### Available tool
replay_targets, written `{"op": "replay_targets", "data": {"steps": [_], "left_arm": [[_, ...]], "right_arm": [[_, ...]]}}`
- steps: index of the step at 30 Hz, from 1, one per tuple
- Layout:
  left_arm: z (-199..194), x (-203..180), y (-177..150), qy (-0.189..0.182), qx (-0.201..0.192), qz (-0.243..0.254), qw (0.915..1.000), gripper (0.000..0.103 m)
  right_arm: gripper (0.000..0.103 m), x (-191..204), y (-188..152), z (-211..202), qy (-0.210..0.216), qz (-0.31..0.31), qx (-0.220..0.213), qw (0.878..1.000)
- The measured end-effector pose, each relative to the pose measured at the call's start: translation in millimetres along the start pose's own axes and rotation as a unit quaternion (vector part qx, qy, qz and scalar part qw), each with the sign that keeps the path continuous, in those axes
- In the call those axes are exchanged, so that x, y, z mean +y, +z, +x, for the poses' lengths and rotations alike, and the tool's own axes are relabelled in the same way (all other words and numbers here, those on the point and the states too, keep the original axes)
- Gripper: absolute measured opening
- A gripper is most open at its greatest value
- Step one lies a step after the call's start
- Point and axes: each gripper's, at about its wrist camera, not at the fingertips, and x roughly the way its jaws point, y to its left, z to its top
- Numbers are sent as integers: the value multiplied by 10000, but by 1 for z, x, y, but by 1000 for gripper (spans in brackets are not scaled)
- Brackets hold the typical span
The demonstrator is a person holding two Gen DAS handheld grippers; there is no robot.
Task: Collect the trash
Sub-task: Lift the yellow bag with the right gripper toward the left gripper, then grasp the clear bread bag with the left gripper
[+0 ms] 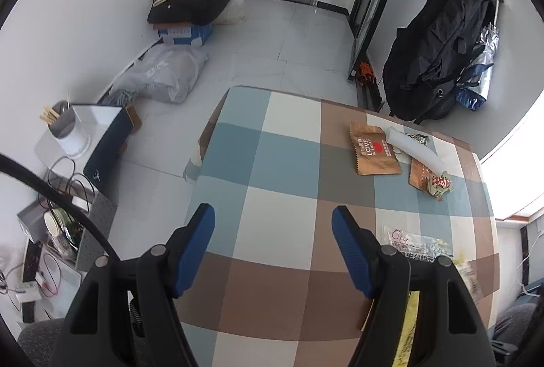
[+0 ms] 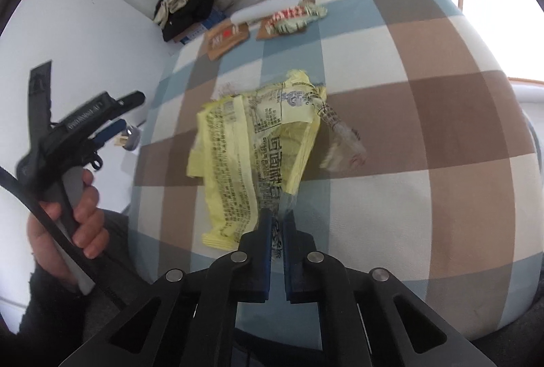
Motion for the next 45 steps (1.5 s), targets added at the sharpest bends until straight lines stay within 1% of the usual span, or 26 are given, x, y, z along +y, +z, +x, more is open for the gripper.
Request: {"op": "replay_targets", "data": {"steps": [3, 6, 8, 11, 14, 16, 17, 19, 21, 24, 26, 27, 30, 33, 38, 41, 43, 44, 45], "left_arm": [[0, -4, -2, -47, 63, 133, 9999, 68], [0, -9, -4, -315, 147, 204, 9992, 68], [0, -15, -6, -409, 251, 328, 9983, 68], [3, -24, -11, -702, 504, 464, 9952, 68], [12, -34, -18, -864, 841, 547, 9912, 68], [14, -43, -23, -920, 1014, 735, 9878, 68], [16, -50, -27, -880, 1079, 910, 9861, 68], [13, -58, -33, -882, 1012, 1073, 9851, 68], [11, -63, -37, -1093, 869, 1172, 9832, 68], [19, -72, -41, -868, 1013, 1326, 9822, 68], [27, -76, -42, -836, 1215, 1282, 9807, 68], [28, -75, -42, -809, 1224, 1243, 9813, 68], [29, -78, -41, -617, 1147, 1275, 9832, 68], [31, -85, -43, -379, 1130, 1437, 9824, 68], [26, -91, -51, -212, 991, 1697, 9803, 67], [23, -94, -55, -111, 903, 1804, 9794, 63], [21, -95, -57, -121, 892, 1828, 9790, 55], [20, -96, -58, -131, 891, 1843, 9787, 53], [19, -97, -58, -149, 891, 1848, 9786, 47]], "right_arm": [[3, 4, 3, -18, 181, -85, -278, 9994], [3, 9, 4, -37, 320, -187, -547, 9978], [3, 9, 3, -51, 319, -252, -720, 9966], [3, 5, 2, -62, 312, -260, -857, 9955], [3, -2, 1, -72, 332, -229, -994, 9942], [3, -6, 1, -78, 321, -186, -1109, 9931], [3, -9, 0, -82, 344, -138, -1143, 9928], [2, -16, 0, -87, 398, 10, -1230, 9916], [2, -21, 0, -94, 419, 46, -1359, 9898], [1, -24, 1, -104, 379, 6, -1511, 9878], [1, -27, 1, -108, 394, 14, -1572, 9868], [1, -29, 2, -110, 391, 20, -1603, 9863], [1, -35, 2, -117, 418, 52, -1692, 9847], [1, -39, 1, -121, 430, 54, -1730, 9840], [1, -43, -2, -124, 435, 81, -1735, 9838], [1, -45, -3, -124, 462, 103, -1736, 9837], [2, -47, -2, -123, 502, 133, -1721, 9837], [1, -49, -1, -122, 524, 153, -1717, 9836], [1, -49, -2, -121, 544, 164, -1717, 9835]]}}
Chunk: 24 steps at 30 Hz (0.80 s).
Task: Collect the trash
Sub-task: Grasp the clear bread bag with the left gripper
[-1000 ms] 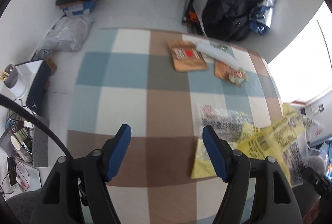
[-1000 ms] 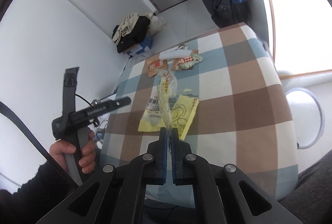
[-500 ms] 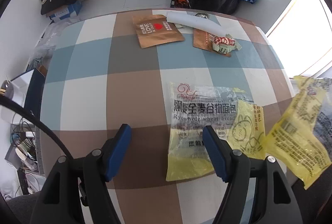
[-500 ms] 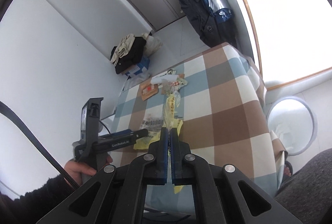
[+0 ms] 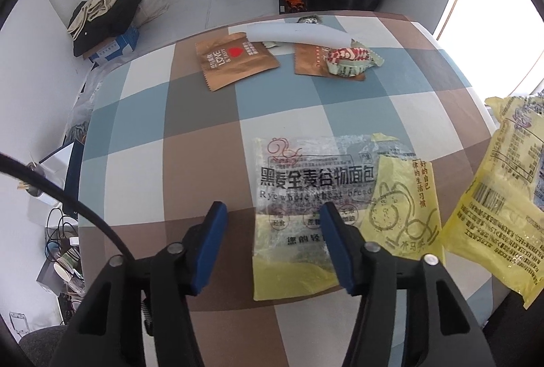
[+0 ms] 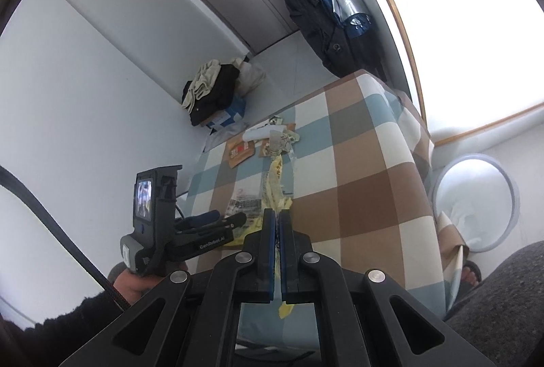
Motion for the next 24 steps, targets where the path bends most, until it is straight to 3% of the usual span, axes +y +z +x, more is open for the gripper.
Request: {"op": "replay_targets", "data": {"steps": [2, 6, 10, 17, 24], "left_arm": [[-1, -4, -1, -45, -17, 65, 10000, 36], [-4, -12, -4, 166, -121, 271, 9994, 32], [-6, -5, -6, 241, -158, 145, 9995, 10], [-8, -1, 1, 300, -155, 406, 9986, 3], [-41, 21, 18, -139, -507, 203, 9984, 1]], "right_arm": [[2, 0, 0, 0, 18, 5, -3, 10000], [2, -2, -1, 1, 62, 33, 1, 10000], [2, -5, -2, 1, 74, 121, 23, 9999], [2, -6, -3, 1, 100, 130, -12, 9999], [2, -7, -3, 0, 63, 191, -54, 9998]]}}
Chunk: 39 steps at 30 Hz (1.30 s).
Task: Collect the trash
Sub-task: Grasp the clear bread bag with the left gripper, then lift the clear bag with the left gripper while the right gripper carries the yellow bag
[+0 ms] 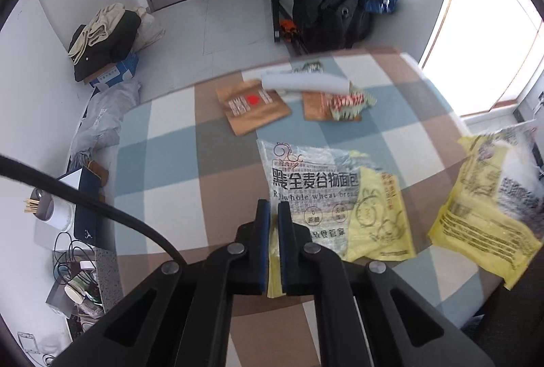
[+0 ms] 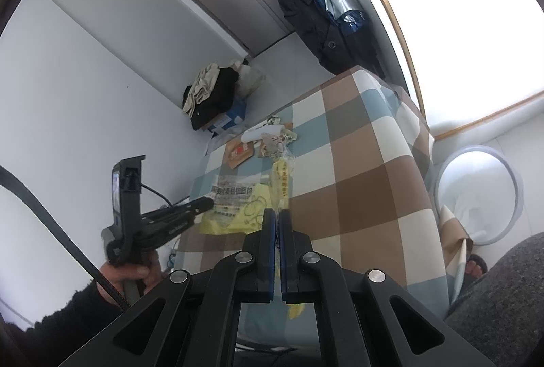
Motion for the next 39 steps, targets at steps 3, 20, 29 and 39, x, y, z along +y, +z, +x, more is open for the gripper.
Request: {"op": "replay_targets", "data": {"steps": [3, 20, 29, 39], "left_arm": [[-14, 7, 2, -113, -131, -84, 9998, 1], [-52, 43, -21, -1569, -501, -1460, 9755, 1], [-65, 52, -23, -1209, -800, -1201, 9821, 1], [-70, 71, -31, -1214, -977, -1312, 9790, 1]], "right_arm": [[2, 0, 0, 1, -9, 33, 5, 10000], [2, 17, -9, 16, -161, -232, 248, 9993], [2, 31, -10, 19, -141, -336, 199, 9991], [1, 63, 14, 0, 24, -605, -151, 9981]]}}
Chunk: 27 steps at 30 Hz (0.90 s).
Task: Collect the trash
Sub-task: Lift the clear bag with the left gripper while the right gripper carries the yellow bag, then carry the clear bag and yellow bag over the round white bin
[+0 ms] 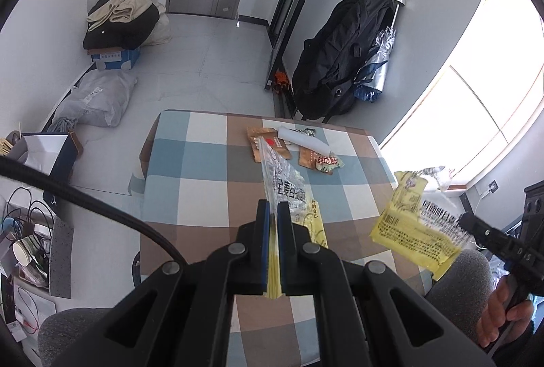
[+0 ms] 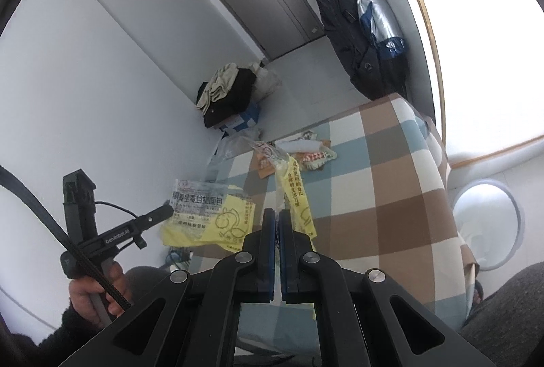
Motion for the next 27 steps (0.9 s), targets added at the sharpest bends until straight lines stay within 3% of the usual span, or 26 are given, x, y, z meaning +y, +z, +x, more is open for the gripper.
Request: {"op": "replay_targets", "data": {"steps": [12, 27], "left_arm": [[-4, -16, 13, -354, -157, 18, 9992, 1], [38, -136, 46, -1219, 21, 496, 9913, 1]], "right_arm": [[1, 19, 37, -29, -109, -29, -516, 9986], [1, -12, 84, -113, -608, 58, -1281, 9899]]}}
